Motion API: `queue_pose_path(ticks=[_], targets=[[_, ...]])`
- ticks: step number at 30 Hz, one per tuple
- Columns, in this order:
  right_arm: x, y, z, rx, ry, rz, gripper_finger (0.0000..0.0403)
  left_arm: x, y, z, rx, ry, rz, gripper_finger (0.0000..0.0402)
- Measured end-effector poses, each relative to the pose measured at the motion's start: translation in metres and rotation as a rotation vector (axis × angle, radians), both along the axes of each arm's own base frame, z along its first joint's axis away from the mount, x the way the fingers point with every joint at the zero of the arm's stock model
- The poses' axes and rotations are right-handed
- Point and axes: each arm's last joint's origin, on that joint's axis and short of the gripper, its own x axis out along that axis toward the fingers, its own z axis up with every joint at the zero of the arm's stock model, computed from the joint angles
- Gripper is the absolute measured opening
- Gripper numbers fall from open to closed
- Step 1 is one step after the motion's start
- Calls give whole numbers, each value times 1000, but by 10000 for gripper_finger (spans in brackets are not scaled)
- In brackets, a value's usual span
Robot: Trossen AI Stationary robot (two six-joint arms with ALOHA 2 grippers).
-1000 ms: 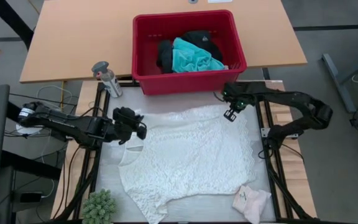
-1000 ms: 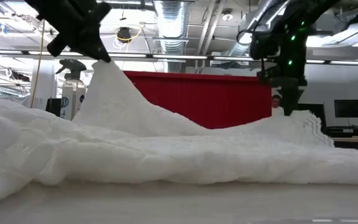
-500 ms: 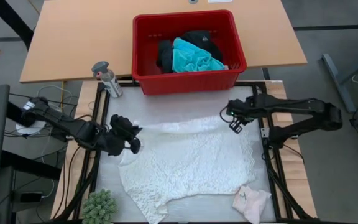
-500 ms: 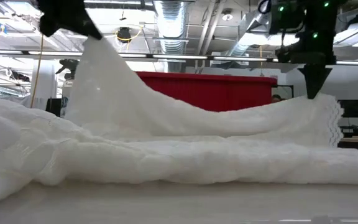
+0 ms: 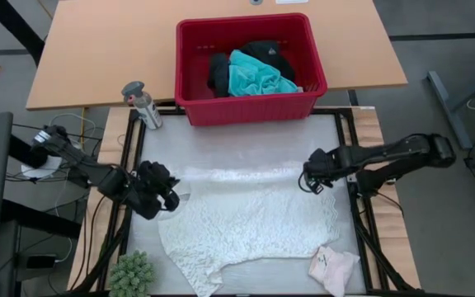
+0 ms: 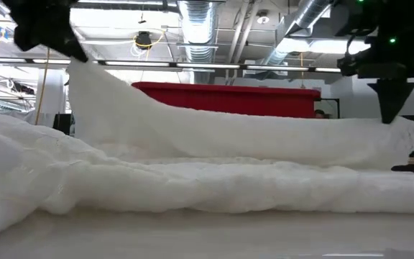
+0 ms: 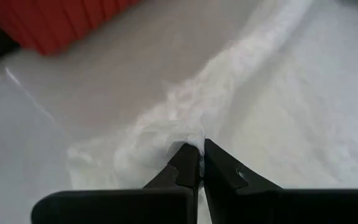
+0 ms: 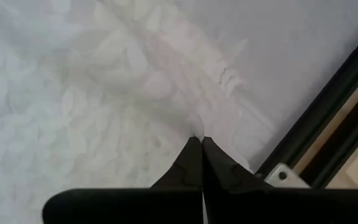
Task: Fold Laundry from Bin
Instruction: Fold the white blouse
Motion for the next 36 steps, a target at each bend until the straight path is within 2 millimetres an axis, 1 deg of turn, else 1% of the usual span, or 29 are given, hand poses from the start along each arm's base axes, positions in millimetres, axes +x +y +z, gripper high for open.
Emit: queue_pose_path(ticks=[7, 10, 13, 17, 21, 24, 27, 31, 34, 36], targets=[[0, 14, -3, 24, -31, 5, 30, -2, -5, -20, -98, -11, 10, 0], [2, 20, -3, 41, -49, 45, 44, -1, -6, -26, -133, -16, 3, 0], [2, 26, -3, 43, -57, 83, 51, 1, -9, -37, -182, -12, -21, 0], [0, 33, -3, 63, -59, 98, 55, 5, -16, -41, -260, -59, -54, 0], [-1, 38, -3, 81, -61, 111, 56, 8, -23, -45, -307, -35, -90, 0], [2, 41, -3, 42, -114, 105, 57, 10, -28, -51, -359, 3, -87, 0], [9, 42, -2, 20, -195, 108, 57, 13, -33, -58, -403, 47, -93, 0], [19, 39, 0, 31, -282, 96, 57, 16, -37, -65, -407, 63, -72, 0], [21, 35, 0, 5, -286, 77, 57, 19, -39, -68, -402, 61, -67, 2], [21, 33, 0, -9, -272, 95, 61, 21, -40, -69, -408, 53, -71, 7]])
